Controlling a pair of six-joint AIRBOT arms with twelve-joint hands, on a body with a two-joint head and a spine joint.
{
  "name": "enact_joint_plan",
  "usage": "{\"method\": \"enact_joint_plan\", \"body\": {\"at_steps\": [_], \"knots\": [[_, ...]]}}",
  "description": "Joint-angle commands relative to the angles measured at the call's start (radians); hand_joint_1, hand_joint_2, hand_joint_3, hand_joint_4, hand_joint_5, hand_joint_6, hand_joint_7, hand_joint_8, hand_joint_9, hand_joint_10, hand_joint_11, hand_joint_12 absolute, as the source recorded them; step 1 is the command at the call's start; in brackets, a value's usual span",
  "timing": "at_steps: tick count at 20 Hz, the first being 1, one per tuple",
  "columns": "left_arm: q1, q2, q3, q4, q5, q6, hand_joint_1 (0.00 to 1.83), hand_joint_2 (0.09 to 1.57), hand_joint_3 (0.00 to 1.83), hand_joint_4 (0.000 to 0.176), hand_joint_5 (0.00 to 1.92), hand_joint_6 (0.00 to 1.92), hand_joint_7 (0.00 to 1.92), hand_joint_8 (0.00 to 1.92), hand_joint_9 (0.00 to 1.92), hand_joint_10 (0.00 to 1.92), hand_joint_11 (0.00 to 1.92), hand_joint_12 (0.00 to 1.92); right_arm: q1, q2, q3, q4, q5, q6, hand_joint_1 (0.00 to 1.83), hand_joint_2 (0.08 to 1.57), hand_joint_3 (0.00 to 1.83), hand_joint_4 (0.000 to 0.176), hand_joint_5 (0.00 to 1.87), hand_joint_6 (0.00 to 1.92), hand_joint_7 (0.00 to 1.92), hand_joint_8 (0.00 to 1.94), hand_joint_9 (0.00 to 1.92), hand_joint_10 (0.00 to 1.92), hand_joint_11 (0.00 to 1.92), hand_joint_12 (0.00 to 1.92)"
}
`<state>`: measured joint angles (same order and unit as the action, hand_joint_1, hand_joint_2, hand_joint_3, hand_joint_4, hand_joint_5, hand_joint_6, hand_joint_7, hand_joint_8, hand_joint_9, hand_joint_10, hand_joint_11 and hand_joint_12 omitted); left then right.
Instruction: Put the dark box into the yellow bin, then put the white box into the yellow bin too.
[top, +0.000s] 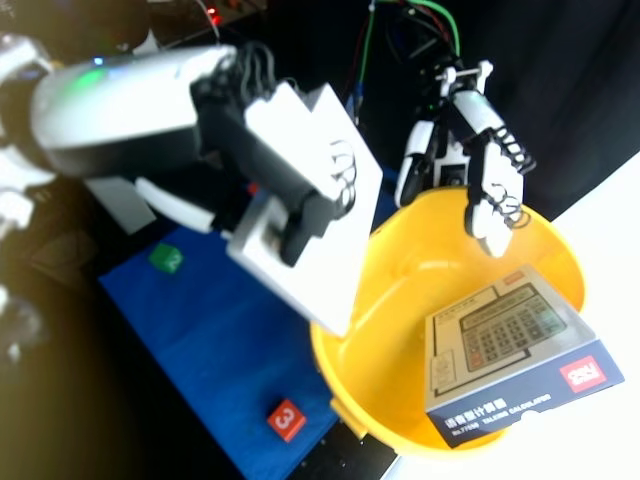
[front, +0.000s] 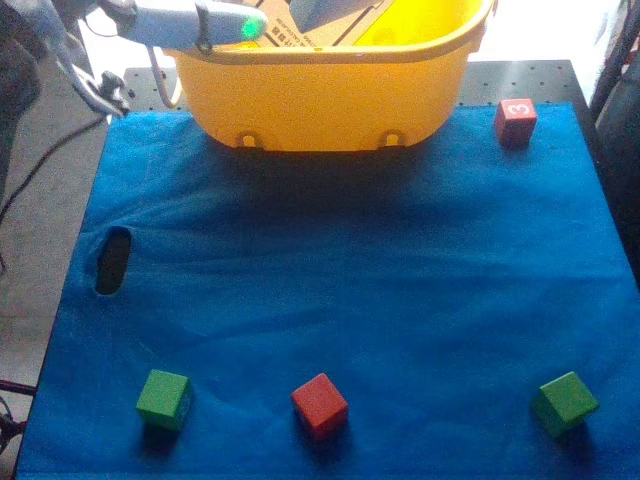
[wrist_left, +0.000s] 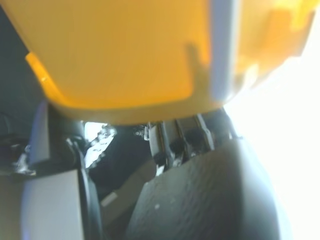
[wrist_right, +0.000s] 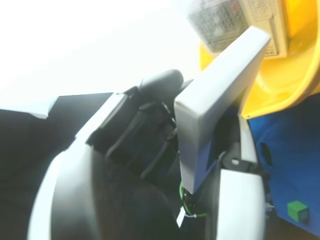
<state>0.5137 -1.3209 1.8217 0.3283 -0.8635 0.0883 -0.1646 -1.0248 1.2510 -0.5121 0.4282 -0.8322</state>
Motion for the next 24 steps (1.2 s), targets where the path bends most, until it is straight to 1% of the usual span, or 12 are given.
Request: {"method": "enact_joint_plan", "body": {"at_steps": [1,5,10,11,13,14,18,20,21,22,23,24], "knots": [[-0.023,0.009,-0.001,-0.055,-0.110,0.000,1.11,1.01,0.01,0.023,0.52,0.01,0.58,0.01,0.65,0.01,0.50,0.19,0.020,0.000,0.006,0.031,0.102,-0.008,1.26,1.06,0.00,0.000,1.09,0.71,1.14,0.84,1.18,0.65,0.98,1.23],[-0.110,0.044,-0.014,-0.042,-0.118,0.001,1.10,1.02,0.01,0.000,0.51,0.00,0.61,0.02,0.66,0.01,0.51,0.19,0.028,0.003,0.017,0.040,0.092,-0.008,1.27,1.05,0.00,0.000,1.13,0.59,1.14,0.90,1.13,0.81,0.93,1.33],[-0.198,0.146,-0.117,-0.053,-0.174,0.069,0.99,1.03,0.00,0.007,0.43,0.00,0.39,0.00,0.43,0.00,0.50,0.12,0.032,-0.004,0.037,0.087,0.092,-0.063,1.25,1.06,0.00,0.032,1.10,0.80,1.11,0.77,1.11,0.46,0.71,1.20],[-0.198,0.161,-0.134,-0.060,-0.192,0.081,0.96,1.02,0.00,0.010,0.42,0.00,0.33,0.00,0.42,0.00,0.53,0.14,0.033,-0.006,0.037,0.113,0.093,-0.097,1.25,1.06,0.00,0.000,1.15,0.64,1.07,0.93,1.03,0.80,0.72,1.39],[-0.196,0.187,-0.164,-0.067,-0.227,0.091,0.97,0.98,0.00,0.020,0.44,0.00,0.36,0.00,0.48,0.01,0.54,0.15,0.035,-0.007,0.040,0.130,0.099,-0.108,1.26,1.06,0.00,0.000,1.16,0.58,1.08,0.96,0.96,1.07,0.73,1.49],[-0.191,0.205,-0.193,-0.071,-0.251,0.112,0.96,1.04,0.02,0.007,0.38,0.00,0.40,0.02,0.46,0.00,0.50,0.14,0.036,-0.008,0.044,0.130,0.103,-0.109,1.26,1.04,0.00,0.000,1.10,0.70,1.19,0.74,1.10,0.76,0.77,1.30],[-0.178,0.218,-0.222,-0.079,-0.287,0.135,0.84,1.10,0.00,0.015,0.33,0.01,0.37,0.01,0.41,0.01,0.42,0.11,0.035,-0.024,0.071,0.166,0.133,-0.109,1.26,1.04,0.00,0.000,1.11,0.71,1.22,0.67,1.19,0.65,0.92,1.29],[-0.173,0.219,-0.228,-0.080,-0.290,0.138,0.89,1.03,0.00,0.013,0.32,0.00,0.24,0.00,0.36,0.00,0.43,0.11,0.035,-0.027,0.077,0.183,0.140,-0.109,1.19,1.05,0.00,0.000,1.12,0.73,1.14,0.83,1.13,1.20,1.01,1.58],[-0.167,0.219,-0.228,-0.083,-0.291,0.138,0.89,1.03,0.00,0.013,0.32,0.00,0.24,0.00,0.36,0.00,0.43,0.11,0.035,-0.027,0.077,0.184,0.141,-0.110,1.19,1.05,0.00,0.000,1.12,0.73,1.14,0.83,1.13,1.20,1.01,1.58],[-0.160,0.219,-0.228,-0.088,-0.292,0.138,0.95,1.01,0.00,0.000,0.35,0.00,0.28,0.00,0.38,0.01,0.44,0.12,0.035,-0.027,0.074,0.184,0.141,-0.110,1.08,0.85,0.00,0.046,0.44,0.05,0.62,0.07,0.71,0.21,0.52,0.81],[-0.157,0.219,-0.228,-0.089,-0.292,0.138,0.96,1.02,0.00,0.000,0.35,0.00,0.30,0.01,0.39,0.01,0.45,0.12,0.035,-0.027,0.074,0.184,0.141,-0.110,1.02,0.80,0.00,0.127,0.25,0.01,0.44,0.01,0.58,0.06,0.40,0.65],[-0.154,0.219,-0.229,-0.090,-0.293,0.138,0.96,1.02,0.00,0.000,0.35,0.00,0.30,0.01,0.39,0.01,0.45,0.12,0.035,-0.027,0.074,0.184,0.141,-0.110,1.02,0.80,0.00,0.127,0.25,0.01,0.44,0.01,0.58,0.06,0.40,0.65]]}}
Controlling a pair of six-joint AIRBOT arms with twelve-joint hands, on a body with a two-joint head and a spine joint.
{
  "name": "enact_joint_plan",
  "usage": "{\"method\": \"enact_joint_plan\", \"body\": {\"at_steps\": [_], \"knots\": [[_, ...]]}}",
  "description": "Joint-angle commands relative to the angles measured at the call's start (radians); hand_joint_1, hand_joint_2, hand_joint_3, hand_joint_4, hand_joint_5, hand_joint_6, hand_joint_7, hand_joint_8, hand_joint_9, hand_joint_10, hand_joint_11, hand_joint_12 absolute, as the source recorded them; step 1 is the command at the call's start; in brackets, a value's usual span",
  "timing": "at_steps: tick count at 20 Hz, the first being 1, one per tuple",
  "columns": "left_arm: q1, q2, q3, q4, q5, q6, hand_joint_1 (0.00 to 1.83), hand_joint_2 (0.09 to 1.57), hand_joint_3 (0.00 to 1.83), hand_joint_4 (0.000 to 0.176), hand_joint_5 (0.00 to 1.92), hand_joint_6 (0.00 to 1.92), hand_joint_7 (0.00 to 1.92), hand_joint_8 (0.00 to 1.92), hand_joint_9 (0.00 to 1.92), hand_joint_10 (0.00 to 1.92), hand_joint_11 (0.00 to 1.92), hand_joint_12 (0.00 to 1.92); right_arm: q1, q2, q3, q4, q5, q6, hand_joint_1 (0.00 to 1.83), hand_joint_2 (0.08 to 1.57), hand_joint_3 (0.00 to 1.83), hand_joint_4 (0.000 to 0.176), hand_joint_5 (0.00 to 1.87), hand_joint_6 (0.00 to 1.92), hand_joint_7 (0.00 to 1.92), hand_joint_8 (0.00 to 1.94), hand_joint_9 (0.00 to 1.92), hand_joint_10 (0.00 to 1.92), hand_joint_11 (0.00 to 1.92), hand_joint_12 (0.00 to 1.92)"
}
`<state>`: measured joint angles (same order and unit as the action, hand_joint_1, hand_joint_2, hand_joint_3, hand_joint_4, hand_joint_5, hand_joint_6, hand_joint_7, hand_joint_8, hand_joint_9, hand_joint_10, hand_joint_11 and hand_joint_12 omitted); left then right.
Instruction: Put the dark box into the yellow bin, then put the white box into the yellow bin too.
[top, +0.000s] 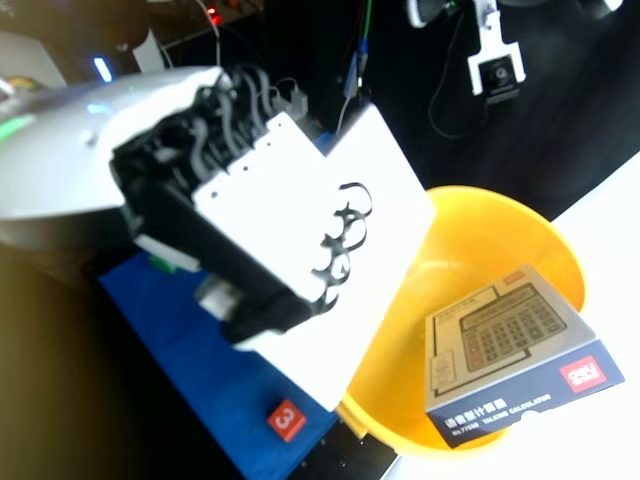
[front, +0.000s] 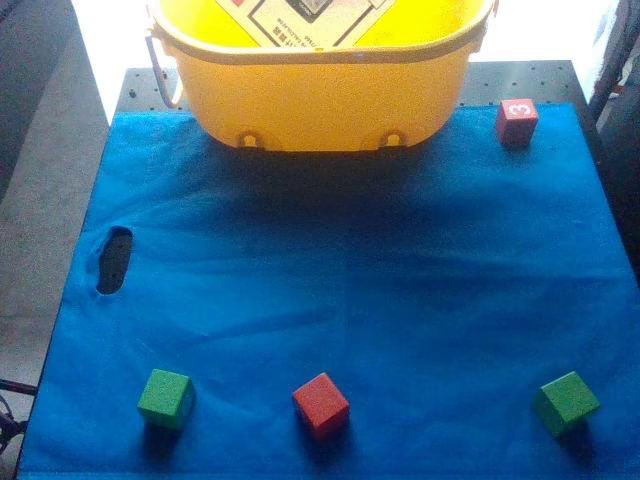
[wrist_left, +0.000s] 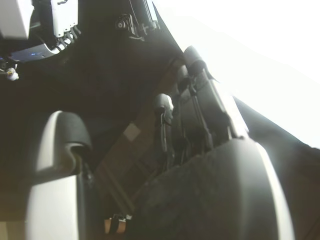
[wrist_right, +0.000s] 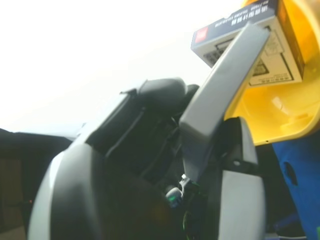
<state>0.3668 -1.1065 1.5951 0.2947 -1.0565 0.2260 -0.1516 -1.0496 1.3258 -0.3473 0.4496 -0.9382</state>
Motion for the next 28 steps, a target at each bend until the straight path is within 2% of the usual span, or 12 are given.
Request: {"method": "enact_joint_plan", "body": {"at_steps": [1,2,4,8,11,14,15,18,20,24,26,28], "knots": [[-0.006,0.005,-0.004,-0.056,-0.100,0.000,0.99,1.01,0.00,0.000,0.38,0.01,0.31,0.01,0.38,0.00,0.44,0.12,0.022,-0.002,-0.001,0.019,0.119,-0.004,0.98,0.75,0.00,0.166,0.10,0.00,0.26,0.00,0.37,0.01,0.21,0.55],[-0.005,0.006,-0.006,-0.056,-0.101,0.001,1.00,1.01,0.00,0.000,0.39,0.01,0.31,0.01,0.39,0.01,0.43,0.11,0.022,-0.003,-0.001,0.019,0.119,-0.004,0.93,0.71,0.00,0.176,0.04,0.01,0.15,0.00,0.20,0.00,0.04,0.48],[0.001,0.006,-0.009,-0.057,-0.101,0.002,1.00,1.01,0.00,0.000,0.38,0.00,0.35,0.00,0.42,0.01,0.47,0.11,0.019,-0.003,-0.001,0.019,0.119,-0.004,0.92,0.72,0.00,0.176,0.04,0.00,0.13,0.00,0.18,0.00,0.02,0.47],[0.020,0.003,-0.011,-0.064,-0.093,0.012,1.05,1.00,0.00,0.000,0.45,0.01,0.50,0.01,0.57,0.01,0.55,0.12,0.016,-0.003,-0.006,0.020,0.119,-0.004,0.88,0.69,0.00,0.176,0.03,0.00,0.18,0.00,0.22,0.00,0.07,0.44],[0.026,-0.006,-0.009,-0.070,-0.084,0.024,1.06,1.01,0.00,0.000,0.48,0.01,0.48,0.00,0.55,0.00,0.62,0.14,0.016,-0.002,-0.007,0.020,0.119,-0.004,0.83,0.69,0.00,0.176,0.04,0.00,0.19,0.00,0.25,0.00,0.11,0.37],[0.035,-0.011,-0.006,-0.074,-0.082,0.024,1.10,0.99,0.00,0.000,0.49,0.00,0.65,0.01,0.70,0.02,0.72,0.17,0.016,-0.003,-0.009,0.020,0.119,-0.004,0.85,0.71,0.01,0.176,0.04,0.00,0.17,0.00,0.22,0.00,0.06,0.34],[0.039,-0.013,-0.004,-0.078,-0.082,0.024,1.10,0.98,0.00,0.000,0.48,0.00,0.67,0.01,0.72,0.02,0.72,0.17,0.016,-0.001,-0.012,0.020,0.119,-0.004,0.91,0.74,0.02,0.176,0.04,0.00,0.16,0.00,0.19,0.00,0.04,0.33],[0.045,-0.014,-0.004,-0.082,-0.082,0.024,1.09,0.99,0.00,0.000,0.44,0.00,0.52,0.00,0.70,0.00,0.72,0.18,0.016,0.002,-0.013,0.025,0.119,-0.004,0.93,0.75,0.01,0.176,0.07,0.01,0.15,0.00,0.15,0.00,0.04,0.32],[0.049,-0.015,-0.005,-0.084,-0.083,0.024,1.10,1.00,0.00,0.000,0.41,0.00,0.59,0.00,0.75,0.01,0.71,0.19,0.016,0.004,-0.013,0.025,0.121,-0.004,0.94,0.76,0.01,0.176,0.07,0.01,0.17,0.01,0.17,0.01,0.06,0.33],[0.059,-0.007,-0.011,-0.086,-0.090,0.016,1.07,0.99,0.00,0.000,0.50,0.00,0.63,0.00,0.73,0.00,0.71,0.15,0.016,0.009,0.004,0.026,0.188,-0.038,1.00,0.76,0.01,0.176,0.10,0.01,0.18,0.01,0.18,0.01,0.04,0.32],[0.059,-0.003,-0.015,-0.089,-0.107,0.016,1.02,0.99,0.00,0.000,0.51,0.00,0.52,0.00,0.57,0.00,0.55,0.07,0.022,0.021,-0.008,0.025,0.196,-0.038,0.97,0.75,0.00,0.176,0.10,0.01,0.18,0.00,0.19,0.01,0.09,0.33],[0.059,-0.001,-0.022,-0.091,-0.129,0.015,0.98,1.01,0.01,0.000,0.43,0.00,0.43,0.00,0.47,0.00,0.48,0.03,0.075,0.050,-0.028,0.007,0.196,-0.038,0.98,0.75,0.00,0.176,0.13,0.00,0.21,0.00,0.21,0.00,0.11,0.30]]}}
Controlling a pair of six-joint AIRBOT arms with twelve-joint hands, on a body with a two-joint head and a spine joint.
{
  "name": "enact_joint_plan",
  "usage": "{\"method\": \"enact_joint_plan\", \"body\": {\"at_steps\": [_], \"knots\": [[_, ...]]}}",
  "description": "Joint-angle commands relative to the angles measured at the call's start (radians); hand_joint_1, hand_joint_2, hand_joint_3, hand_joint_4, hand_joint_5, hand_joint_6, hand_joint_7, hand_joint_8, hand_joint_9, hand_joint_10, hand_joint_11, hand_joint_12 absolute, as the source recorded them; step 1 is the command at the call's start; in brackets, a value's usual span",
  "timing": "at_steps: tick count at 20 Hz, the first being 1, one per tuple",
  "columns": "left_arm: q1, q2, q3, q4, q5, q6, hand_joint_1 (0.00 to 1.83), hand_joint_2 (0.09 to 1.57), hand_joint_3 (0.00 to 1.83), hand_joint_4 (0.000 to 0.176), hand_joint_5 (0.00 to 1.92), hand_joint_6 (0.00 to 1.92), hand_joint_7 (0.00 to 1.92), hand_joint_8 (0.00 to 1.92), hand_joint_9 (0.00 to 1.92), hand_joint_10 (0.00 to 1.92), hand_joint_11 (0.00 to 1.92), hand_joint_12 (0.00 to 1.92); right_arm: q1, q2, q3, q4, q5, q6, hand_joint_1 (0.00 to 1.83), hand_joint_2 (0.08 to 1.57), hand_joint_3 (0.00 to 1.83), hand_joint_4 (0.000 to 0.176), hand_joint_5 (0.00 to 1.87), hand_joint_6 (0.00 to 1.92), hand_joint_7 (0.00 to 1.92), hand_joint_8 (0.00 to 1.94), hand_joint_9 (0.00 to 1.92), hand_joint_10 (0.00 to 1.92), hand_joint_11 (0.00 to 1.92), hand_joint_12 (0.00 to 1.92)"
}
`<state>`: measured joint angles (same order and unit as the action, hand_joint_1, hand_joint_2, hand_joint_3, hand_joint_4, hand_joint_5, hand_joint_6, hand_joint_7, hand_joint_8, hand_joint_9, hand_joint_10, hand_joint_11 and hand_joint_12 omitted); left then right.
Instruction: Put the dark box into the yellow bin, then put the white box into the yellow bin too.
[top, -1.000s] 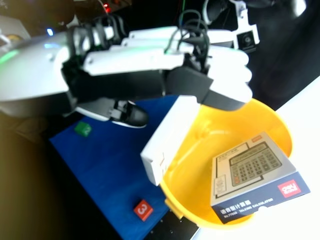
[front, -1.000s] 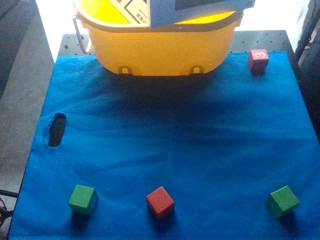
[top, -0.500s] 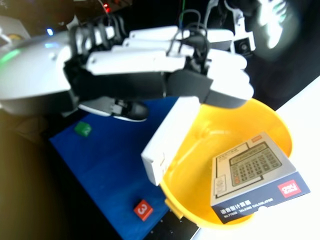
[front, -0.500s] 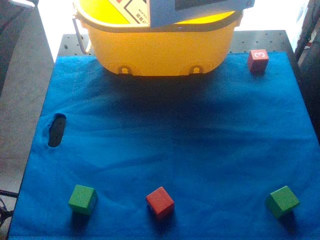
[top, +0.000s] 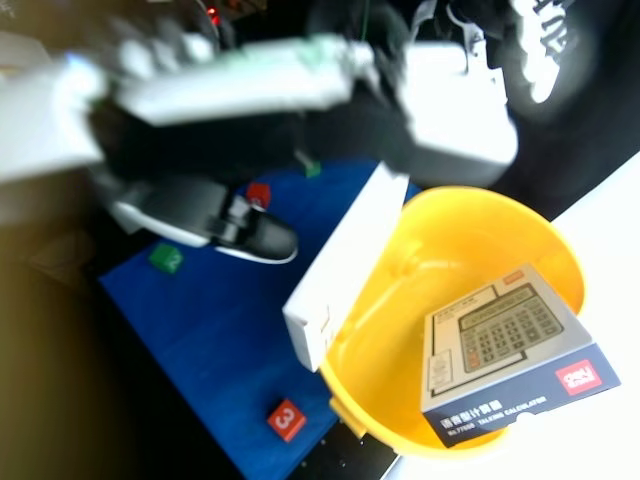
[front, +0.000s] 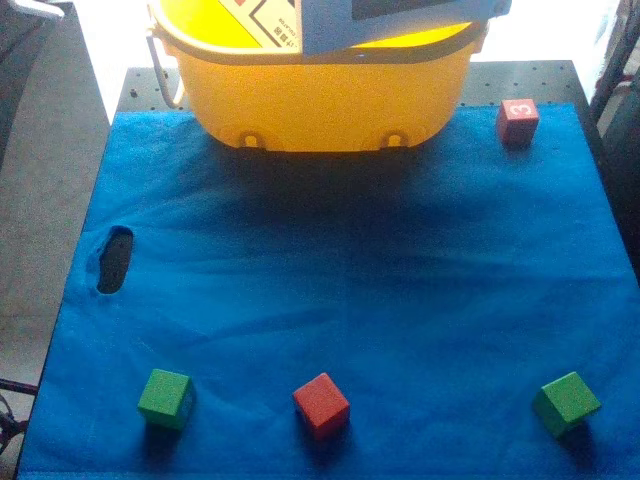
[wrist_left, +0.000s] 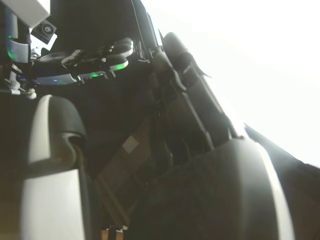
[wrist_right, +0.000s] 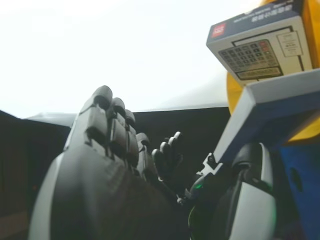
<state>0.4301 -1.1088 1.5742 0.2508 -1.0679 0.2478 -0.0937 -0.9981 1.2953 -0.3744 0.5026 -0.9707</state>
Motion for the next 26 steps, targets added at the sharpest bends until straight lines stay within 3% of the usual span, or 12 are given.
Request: {"method": "enact_joint_plan", "body": {"at_steps": [1,5,7,9,11,12,13,14,16,17,20,26], "knots": [[-0.005,0.001,-0.004,-0.047,-0.129,-0.006,0.99,1.01,0.01,0.000,0.42,0.00,0.42,0.00,0.46,0.00,0.48,0.03,0.054,0.017,-0.015,-0.004,0.142,-0.006,1.00,0.75,0.00,0.176,0.14,0.00,0.21,0.00,0.20,0.00,0.09,0.29],[-0.005,-0.003,-0.021,-0.049,-0.184,-0.006,0.87,1.08,0.02,0.000,0.26,0.00,0.33,0.00,0.39,0.00,0.44,0.02,0.226,0.074,-0.090,-0.165,0.022,-0.015,0.99,0.76,0.00,0.176,0.18,0.00,0.32,0.01,0.35,0.02,0.21,0.31],[0.000,-0.013,-0.026,-0.049,-0.201,-0.007,0.87,1.03,0.00,0.000,0.29,0.00,0.42,0.01,0.48,0.02,0.51,0.05,0.286,0.115,-0.103,-0.183,-0.027,-0.017,1.01,0.80,0.00,0.054,0.45,0.01,0.55,0.01,0.57,0.02,0.40,0.33],[0.020,-0.006,-0.035,-0.053,-0.203,-0.010,0.88,1.04,0.01,0.000,0.30,0.00,0.45,0.01,0.51,0.02,0.54,0.06,0.278,0.154,-0.121,-0.129,-0.014,-0.016,1.08,0.85,0.00,0.000,0.57,0.00,0.70,0.01,0.76,0.03,0.63,0.36],[0.047,0.000,-0.038,-0.083,-0.208,-0.010,0.85,1.07,0.02,0.000,0.26,0.00,0.35,0.00,0.43,0.00,0.47,0.04,0.233,0.175,-0.150,-0.106,0.011,-0.016,1.19,0.89,0.00,0.000,0.74,0.00,0.95,0.01,1.02,0.05,0.83,0.50],[0.064,0.001,-0.036,-0.100,-0.211,-0.010,0.84,1.10,0.02,0.000,0.24,0.00,0.31,0.00,0.40,0.00,0.45,0.03,0.189,0.182,-0.159,-0.060,0.037,-0.015,1.24,1.03,0.00,0.000,0.92,0.75,1.16,0.52,1.12,0.02,0.82,0.70],[0.082,-0.001,-0.033,-0.116,-0.211,-0.010,0.84,1.10,0.02,0.000,0.24,0.00,0.31,0.00,0.40,0.00,0.45,0.03,0.141,0.184,-0.158,-0.018,0.074,-0.015,1.24,1.03,0.00,0.000,0.92,0.75,1.16,0.52,1.12,0.02,0.82,0.70],[0.095,0.000,-0.032,-0.127,-0.211,-0.010,0.84,1.10,0.01,0.000,0.28,0.02,0.34,0.01,0.40,0.01,0.45,0.03,0.086,0.178,-0.153,0.038,0.117,-0.015,1.27,1.06,0.00,0.000,1.02,0.85,1.15,0.74,1.11,0.69,0.88,1.09],[0.113,0.003,-0.031,-0.143,-0.205,-0.010,0.84,1.11,0.01,0.000,0.25,0.00,0.34,0.01,0.39,0.00,0.44,0.02,-0.009,0.149,-0.132,0.100,0.148,-0.015,1.26,1.04,0.00,0.000,1.08,0.76,1.23,0.65,1.28,0.53,1.05,1.11],[0.120,0.003,-0.029,-0.150,-0.205,-0.010,0.85,1.11,0.01,0.000,0.25,0.00,0.33,0.00,0.37,0.00,0.43,0.02,-0.063,0.120,-0.112,0.139,0.197,-0.015,1.27,1.04,0.00,0.000,1.13,0.61,1.19,0.76,1.27,0.51,1.06,1.11],[0.127,0.004,-0.027,-0.156,-0.204,-0.010,0.84,1.10,0.00,0.000,0.25,0.00,0.31,0.00,0.37,0.01,0.43,0.02,-0.169,0.051,-0.054,0.236,0.267,-0.015,1.26,1.05,0.00,0.000,1.05,0.77,1.20,0.73,1.36,0.19,1.08,0.94],[0.129,-0.003,-0.026,-0.156,-0.201,-0.009,0.84,1.10,0.01,0.000,0.28,0.00,0.32,0.00,0.37,0.00,0.43,0.02,-0.258,-0.010,0.003,0.308,0.284,-0.015,1.28,1.06,0.00,0.000,1.02,0.76,1.19,0.80,1.42,0.13,1.04,1.11]]}}
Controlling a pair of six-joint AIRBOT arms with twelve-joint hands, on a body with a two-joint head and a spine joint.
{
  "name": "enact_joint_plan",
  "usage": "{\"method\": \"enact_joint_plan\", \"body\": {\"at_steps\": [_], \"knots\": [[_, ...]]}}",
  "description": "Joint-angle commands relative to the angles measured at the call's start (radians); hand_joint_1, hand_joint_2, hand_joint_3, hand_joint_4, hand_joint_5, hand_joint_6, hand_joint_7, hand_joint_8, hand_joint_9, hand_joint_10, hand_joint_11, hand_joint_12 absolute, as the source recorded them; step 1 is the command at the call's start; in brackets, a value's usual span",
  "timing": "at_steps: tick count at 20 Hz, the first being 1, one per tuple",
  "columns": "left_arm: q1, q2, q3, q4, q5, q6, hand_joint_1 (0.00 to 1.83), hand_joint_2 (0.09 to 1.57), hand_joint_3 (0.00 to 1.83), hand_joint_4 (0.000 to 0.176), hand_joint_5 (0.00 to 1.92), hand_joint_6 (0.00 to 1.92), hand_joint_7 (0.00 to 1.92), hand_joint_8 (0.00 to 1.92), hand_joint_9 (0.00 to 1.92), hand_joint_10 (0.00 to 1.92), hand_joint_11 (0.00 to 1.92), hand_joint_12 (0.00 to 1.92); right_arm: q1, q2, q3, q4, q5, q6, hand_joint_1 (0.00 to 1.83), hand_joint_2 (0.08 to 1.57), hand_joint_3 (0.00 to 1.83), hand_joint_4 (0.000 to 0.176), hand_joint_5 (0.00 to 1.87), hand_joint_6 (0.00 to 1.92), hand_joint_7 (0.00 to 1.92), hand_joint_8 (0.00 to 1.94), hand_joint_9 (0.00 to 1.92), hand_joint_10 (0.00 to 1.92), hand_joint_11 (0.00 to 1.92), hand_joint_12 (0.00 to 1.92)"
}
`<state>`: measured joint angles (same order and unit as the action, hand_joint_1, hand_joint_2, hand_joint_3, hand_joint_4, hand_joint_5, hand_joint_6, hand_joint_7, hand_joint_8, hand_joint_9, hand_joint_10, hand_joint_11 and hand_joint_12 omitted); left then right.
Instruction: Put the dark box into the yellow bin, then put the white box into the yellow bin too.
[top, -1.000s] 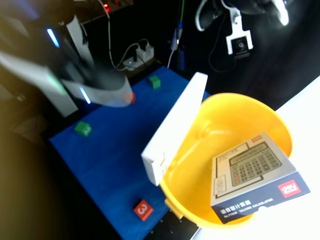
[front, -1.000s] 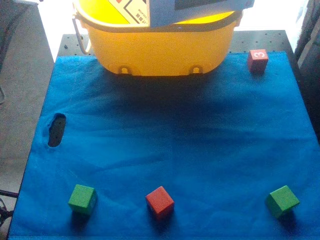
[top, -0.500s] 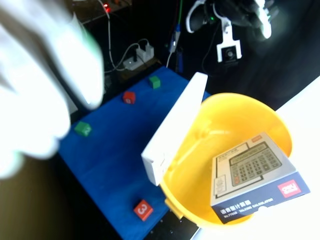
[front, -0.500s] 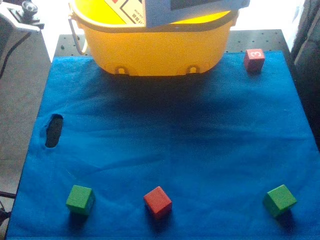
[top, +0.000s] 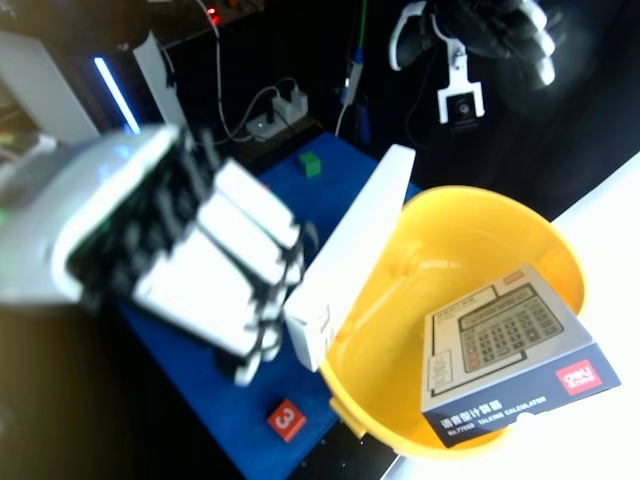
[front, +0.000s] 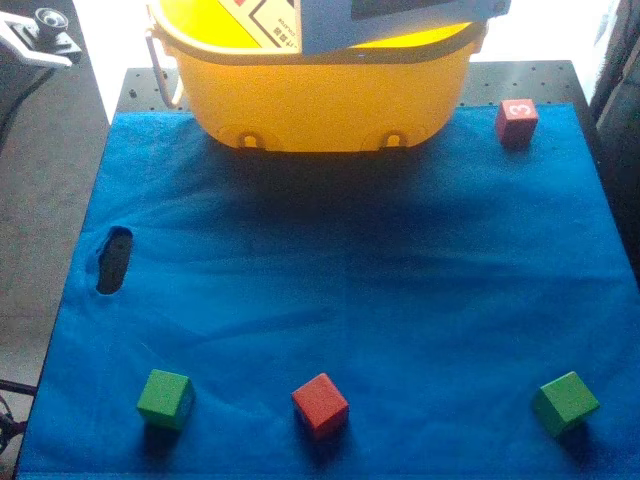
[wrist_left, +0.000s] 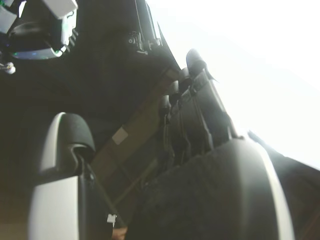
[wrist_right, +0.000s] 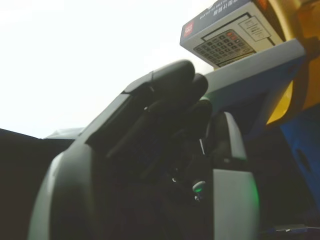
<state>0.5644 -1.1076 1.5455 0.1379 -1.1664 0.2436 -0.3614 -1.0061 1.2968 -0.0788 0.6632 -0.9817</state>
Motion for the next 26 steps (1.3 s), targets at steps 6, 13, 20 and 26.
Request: {"method": "enact_joint_plan", "body": {"at_steps": [6,13,20,26], "knots": [[-0.003,-0.013,0.009,-0.043,-0.109,-0.005,0.84,1.11,0.00,0.000,0.37,0.01,0.40,0.01,0.41,0.01,0.46,0.03,0.002,-0.047,0.079,0.071,0.123,0.001,1.27,1.09,0.00,0.000,0.97,0.81,1.12,0.93,1.35,0.15,0.95,1.14],[-0.003,-0.018,0.012,-0.042,-0.112,-0.006,0.87,1.08,0.00,0.000,0.34,0.00,0.37,0.00,0.40,0.00,0.47,0.03,-0.004,-0.100,0.145,0.082,0.123,0.090,1.27,1.11,0.00,0.000,0.88,0.94,1.13,0.92,1.41,0.04,1.07,0.86],[0.003,-0.018,0.013,-0.043,-0.104,-0.006,0.84,1.08,0.00,0.000,0.38,0.01,0.42,0.01,0.44,0.01,0.49,0.03,-0.004,-0.073,0.097,0.057,0.123,0.090,1.39,1.07,0.00,0.000,0.95,0.74,1.13,0.75,1.15,0.99,1.01,0.97],[0.031,-0.018,0.016,-0.065,-0.096,-0.006,0.96,1.04,0.00,0.000,0.29,0.00,0.38,0.00,0.43,0.01,0.49,0.04,0.000,-0.065,0.075,0.046,0.127,0.090,1.26,1.12,0.00,0.000,0.87,0.98,1.09,0.98,1.28,0.12,0.90,0.96]]}}
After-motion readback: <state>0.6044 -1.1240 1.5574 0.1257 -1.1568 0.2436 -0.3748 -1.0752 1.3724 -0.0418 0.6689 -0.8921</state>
